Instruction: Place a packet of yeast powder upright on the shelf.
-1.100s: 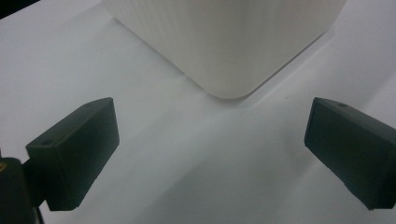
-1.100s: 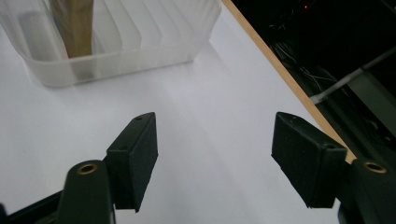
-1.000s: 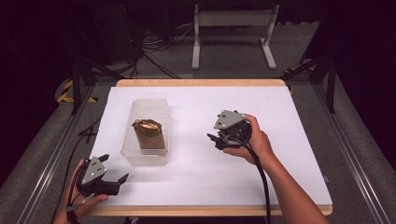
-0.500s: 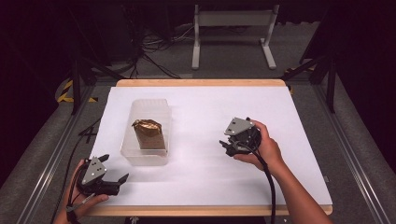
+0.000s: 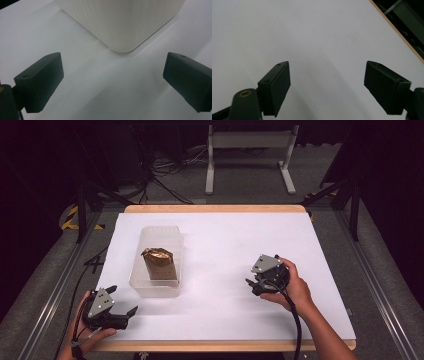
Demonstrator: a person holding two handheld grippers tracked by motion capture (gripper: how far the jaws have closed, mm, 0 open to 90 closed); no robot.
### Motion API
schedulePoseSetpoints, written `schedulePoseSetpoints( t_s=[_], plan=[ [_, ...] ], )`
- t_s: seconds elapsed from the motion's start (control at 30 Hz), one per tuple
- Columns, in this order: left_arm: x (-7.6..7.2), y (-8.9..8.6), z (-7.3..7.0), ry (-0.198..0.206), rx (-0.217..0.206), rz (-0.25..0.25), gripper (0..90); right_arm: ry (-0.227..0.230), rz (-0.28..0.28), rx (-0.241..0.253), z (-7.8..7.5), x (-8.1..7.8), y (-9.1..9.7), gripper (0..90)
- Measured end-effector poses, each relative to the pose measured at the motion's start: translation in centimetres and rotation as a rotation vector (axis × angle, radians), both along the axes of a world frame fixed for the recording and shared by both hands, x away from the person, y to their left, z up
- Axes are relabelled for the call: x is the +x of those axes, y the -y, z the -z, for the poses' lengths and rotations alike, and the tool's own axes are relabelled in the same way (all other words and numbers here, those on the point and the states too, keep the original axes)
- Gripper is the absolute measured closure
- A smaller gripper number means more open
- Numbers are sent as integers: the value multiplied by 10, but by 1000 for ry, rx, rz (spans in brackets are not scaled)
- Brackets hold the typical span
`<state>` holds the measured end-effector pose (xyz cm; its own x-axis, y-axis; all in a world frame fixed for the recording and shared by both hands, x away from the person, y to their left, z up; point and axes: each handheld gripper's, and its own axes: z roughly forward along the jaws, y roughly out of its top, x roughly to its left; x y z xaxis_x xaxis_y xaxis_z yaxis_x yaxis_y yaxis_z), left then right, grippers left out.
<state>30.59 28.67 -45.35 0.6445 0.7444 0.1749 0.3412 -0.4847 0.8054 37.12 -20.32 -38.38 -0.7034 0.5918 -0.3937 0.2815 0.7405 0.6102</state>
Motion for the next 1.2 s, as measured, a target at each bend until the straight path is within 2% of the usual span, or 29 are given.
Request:
schedulePoseSetpoints(
  t_s=[0.23, 0.47, 0.67, 0.97, 1.2],
  plan=[
    [0, 0, 0, 2, 2, -1, 40, -17, 36, 13, 11, -8, 17, 205],
    [0, 1, 0, 0, 8, 0, 40, -37, 76, 51, 20, -17, 36, 184],
    [0, 1, -1, 2, 6, 2, 40, -30, 87, 86, 25, -28, 56, 169],
    [1, 2, -1, 2, 0, 0, 40, -6, 131, 103, 30, -41, 81, 152],
    [1, 1, -1, 0, -1, -3, 40, 7, 146, 160, 36, -54, 103, 137]
  ],
)
